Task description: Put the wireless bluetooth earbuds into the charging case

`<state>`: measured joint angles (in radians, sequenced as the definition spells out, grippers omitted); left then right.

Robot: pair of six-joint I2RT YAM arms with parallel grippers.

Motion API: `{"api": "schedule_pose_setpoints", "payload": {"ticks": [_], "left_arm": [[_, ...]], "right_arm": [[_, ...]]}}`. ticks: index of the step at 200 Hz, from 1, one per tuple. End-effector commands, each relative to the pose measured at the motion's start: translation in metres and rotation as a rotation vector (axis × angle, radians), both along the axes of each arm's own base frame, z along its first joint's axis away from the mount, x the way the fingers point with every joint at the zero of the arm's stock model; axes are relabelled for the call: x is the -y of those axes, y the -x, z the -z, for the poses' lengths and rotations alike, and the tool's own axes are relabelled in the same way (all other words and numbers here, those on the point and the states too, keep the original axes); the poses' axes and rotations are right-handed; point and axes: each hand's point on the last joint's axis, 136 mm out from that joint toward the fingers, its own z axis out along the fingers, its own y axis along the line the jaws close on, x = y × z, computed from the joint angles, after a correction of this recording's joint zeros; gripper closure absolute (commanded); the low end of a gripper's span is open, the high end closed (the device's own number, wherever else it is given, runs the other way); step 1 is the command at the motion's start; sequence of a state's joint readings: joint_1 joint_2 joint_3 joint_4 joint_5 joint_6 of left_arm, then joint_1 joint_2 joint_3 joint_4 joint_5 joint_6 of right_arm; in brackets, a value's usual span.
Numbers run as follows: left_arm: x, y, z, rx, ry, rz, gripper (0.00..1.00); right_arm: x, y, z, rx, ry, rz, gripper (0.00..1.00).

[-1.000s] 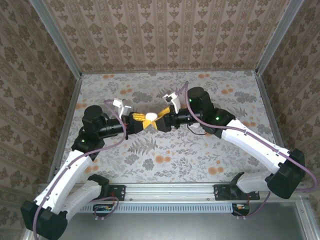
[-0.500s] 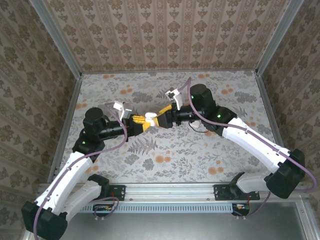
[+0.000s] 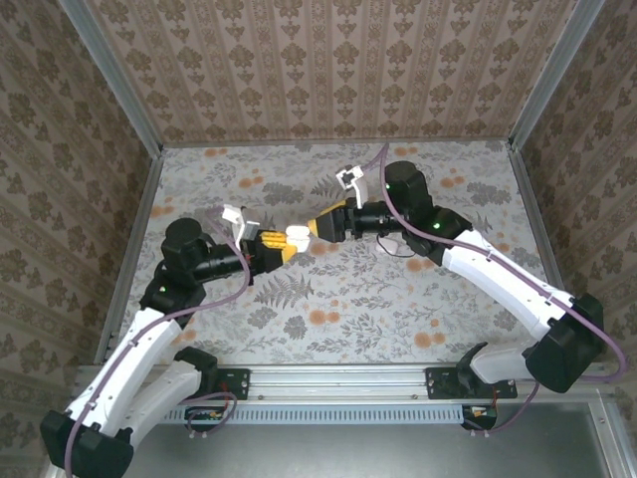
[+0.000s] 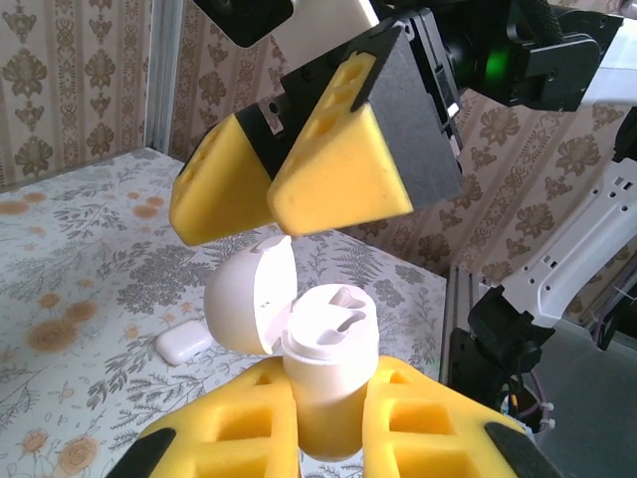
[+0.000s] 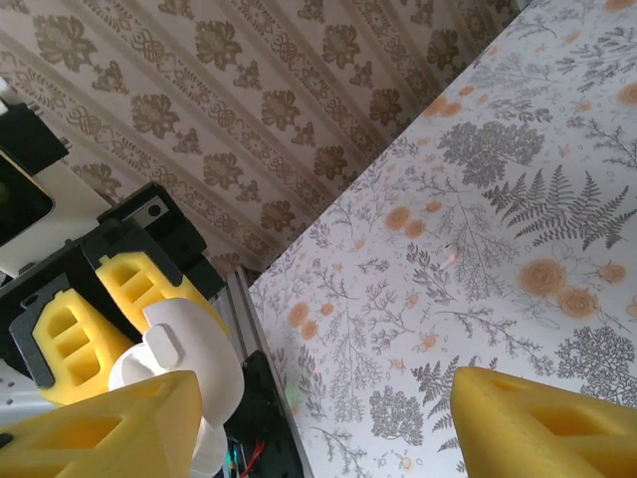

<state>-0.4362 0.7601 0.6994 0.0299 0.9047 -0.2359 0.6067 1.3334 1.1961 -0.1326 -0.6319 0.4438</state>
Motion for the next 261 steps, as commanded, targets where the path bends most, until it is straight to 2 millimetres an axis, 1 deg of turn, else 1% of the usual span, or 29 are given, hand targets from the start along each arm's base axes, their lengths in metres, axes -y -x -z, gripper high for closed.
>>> {"api": "schedule_pose_setpoints", "payload": {"ticks": [1, 7, 20, 35, 45, 55, 58, 59, 62, 71, 83, 95, 114, 124, 126, 135, 148, 153, 158, 171, 177, 197, 200, 214, 245, 261], "left_arm": [[-0.01, -0.005, 0.002, 0.019, -0.015, -0.06, 1.0], [-0.013, -0.006, 0.002, 0.016, -0.016, -0.077, 1.0], [-0.018, -0.008, 0.002, 0.017, -0.018, -0.108, 1.0], [-0.025, -0.01, 0.0, 0.023, -0.017, -0.142, 1.0], [-0.029, -0.01, -0.003, 0.027, -0.017, -0.164, 1.0], [-0.033, -0.009, -0.005, 0.034, -0.017, -0.188, 1.0], [-0.035, -0.009, -0.006, 0.036, -0.017, -0.194, 1.0], [-0.035, -0.009, -0.006, 0.035, -0.018, -0.197, 1.0], [-0.037, -0.009, -0.007, 0.038, -0.018, -0.206, 1.0], [-0.04, -0.008, -0.008, 0.041, -0.022, -0.226, 1.0], [-0.046, -0.006, -0.011, 0.052, -0.026, -0.254, 1.0], [-0.05, -0.003, -0.015, 0.062, -0.029, -0.279, 1.0], [-0.058, 0.003, -0.02, 0.083, -0.037, -0.313, 1.0], [-0.061, 0.006, -0.023, 0.091, -0.04, -0.334, 1.0], [-0.062, 0.006, -0.024, 0.093, -0.041, -0.338, 1.0], [-0.065, 0.009, -0.026, 0.102, -0.04, -0.352, 1.0], [-0.07, 0.012, -0.029, 0.111, -0.037, -0.376, 1.0], [-0.07, 0.014, -0.03, 0.111, -0.035, -0.378, 1.0], [-0.071, 0.016, -0.031, 0.115, -0.032, -0.379, 1.0], [-0.076, 0.014, -0.033, 0.117, -0.03, -0.419, 1.0], [-0.077, 0.015, -0.033, 0.117, -0.029, -0.421, 1.0], [-0.079, 0.018, -0.035, 0.118, -0.024, -0.432, 1.0], [-0.08, 0.018, -0.035, 0.119, -0.023, -0.434, 1.0], [-0.08, 0.019, -0.036, 0.12, -0.02, -0.435, 1.0], [-0.08, 0.019, -0.036, 0.114, -0.014, -0.432, 1.0], [-0.08, 0.019, -0.036, 0.11, -0.01, -0.431, 1.0]], "right_arm": [[0.006, 0.003, -0.018, 0.02, -0.056, 0.022, 0.32], [0.008, 0.001, -0.016, 0.013, -0.05, 0.039, 0.32], [0.014, -0.009, -0.006, -0.012, -0.014, 0.114, 0.33], [0.023, -0.026, 0.017, -0.072, 0.049, 0.226, 0.34], [0.025, -0.035, 0.032, -0.122, 0.081, 0.282, 0.35], [0.023, -0.043, 0.047, -0.175, 0.105, 0.312, 0.36], [0.023, -0.044, 0.048, -0.184, 0.108, 0.318, 0.36], [0.022, -0.045, 0.054, -0.197, 0.118, 0.32, 0.36], [0.019, -0.048, 0.064, -0.22, 0.136, 0.327, 0.36], [0.013, -0.054, 0.079, -0.254, 0.179, 0.339, 0.37], [0.001, -0.06, 0.097, -0.283, 0.235, 0.349, 0.37], [-0.014, -0.067, 0.119, -0.322, 0.285, 0.356, 0.38], [-0.045, -0.076, 0.15, -0.369, 0.35, 0.335, 0.4], [-0.061, -0.078, 0.159, -0.371, 0.38, 0.32, 0.41], [-0.065, -0.079, 0.165, -0.374, 0.394, 0.317, 0.41], [-0.081, -0.08, 0.179, -0.377, 0.432, 0.3, 0.43], [-0.106, -0.084, 0.194, -0.381, 0.459, 0.274, 0.47], [-0.116, -0.084, 0.196, -0.378, 0.462, 0.262, 0.49], [-0.125, -0.084, 0.205, -0.384, 0.475, 0.251, 0.5], [-0.148, -0.084, 0.217, -0.377, 0.491, 0.227, 0.54], [-0.156, -0.083, 0.225, -0.375, 0.506, 0.219, 0.55], [-0.183, -0.086, 0.239, -0.324, 0.535, 0.218, 0.56], [-0.182, -0.084, 0.245, -0.329, 0.562, 0.22, 0.56], [-0.192, -0.085, 0.256, -0.293, 0.6, 0.24, 0.56], [-0.21, -0.093, 0.268, -0.2, 0.645, 0.298, 0.54], [-0.217, -0.097, 0.268, -0.161, 0.641, 0.325, 0.51]]}}
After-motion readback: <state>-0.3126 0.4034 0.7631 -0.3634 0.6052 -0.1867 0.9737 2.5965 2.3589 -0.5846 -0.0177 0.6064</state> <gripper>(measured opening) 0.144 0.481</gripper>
